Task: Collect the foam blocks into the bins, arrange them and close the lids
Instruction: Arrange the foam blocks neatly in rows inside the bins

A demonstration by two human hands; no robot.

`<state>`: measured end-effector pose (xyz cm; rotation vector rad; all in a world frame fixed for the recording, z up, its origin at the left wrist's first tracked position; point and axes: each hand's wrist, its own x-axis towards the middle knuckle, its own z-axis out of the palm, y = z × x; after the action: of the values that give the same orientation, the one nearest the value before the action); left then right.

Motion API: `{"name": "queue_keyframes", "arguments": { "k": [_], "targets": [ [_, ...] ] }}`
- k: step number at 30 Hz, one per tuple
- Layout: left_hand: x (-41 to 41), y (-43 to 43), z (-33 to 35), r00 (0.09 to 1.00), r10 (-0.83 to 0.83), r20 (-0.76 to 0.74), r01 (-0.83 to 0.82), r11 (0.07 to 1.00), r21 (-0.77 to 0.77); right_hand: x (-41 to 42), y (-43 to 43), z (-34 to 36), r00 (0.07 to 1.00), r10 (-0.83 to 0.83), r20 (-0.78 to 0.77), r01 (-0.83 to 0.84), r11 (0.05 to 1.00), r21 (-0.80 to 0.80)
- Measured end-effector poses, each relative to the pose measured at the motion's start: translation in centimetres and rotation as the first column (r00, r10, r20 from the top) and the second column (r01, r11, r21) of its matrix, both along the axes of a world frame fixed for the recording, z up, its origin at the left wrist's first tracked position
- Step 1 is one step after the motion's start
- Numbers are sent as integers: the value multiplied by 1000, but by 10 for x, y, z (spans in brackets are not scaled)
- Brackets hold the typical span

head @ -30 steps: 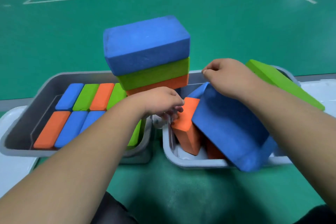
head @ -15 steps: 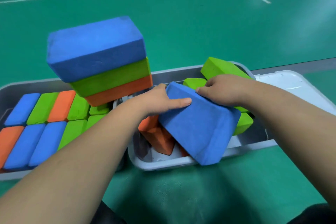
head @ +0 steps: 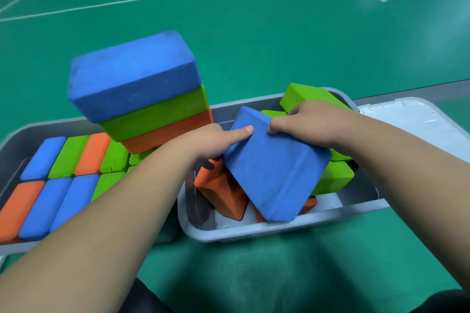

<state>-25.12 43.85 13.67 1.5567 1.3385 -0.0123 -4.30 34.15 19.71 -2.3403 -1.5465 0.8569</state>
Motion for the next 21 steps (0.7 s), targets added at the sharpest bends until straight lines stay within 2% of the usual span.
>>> {"name": "queue_keyframes", "arguments": {
  "k": [2,4,7,9,11,14,18,21],
  "targets": [
    [2,-7,9,997,76,-2,-76,996,-38,1,4,0,993,-100,-64,105,991,81],
    [3,-17,18,991,125,36,-118,981,-154,0,9,0,975,-194,-110,212,961,176],
    [4,-28,29,984,91,155,-43,956,-291,0,16,3,942,-303,-142,333,892,305],
    [7,-30,38,955,146,260,-82,967,-241,3,21,6,912,-354,-206,408,830,380],
    [11,-30,46,919,207,336,-174,977,-126,4,23,9,882,-378,-283,469,772,429],
    [14,-31,58,847,268,460,-315,949,27,3,26,13,824,-395,-406,559,683,471],
    [12,-30,76,725,222,652,-434,883,181,-5,28,23,761,-362,-538,638,566,522],
    [2,-26,93,663,198,722,-500,835,230,-14,30,30,766,-287,-575,629,520,578]
  ]
}}
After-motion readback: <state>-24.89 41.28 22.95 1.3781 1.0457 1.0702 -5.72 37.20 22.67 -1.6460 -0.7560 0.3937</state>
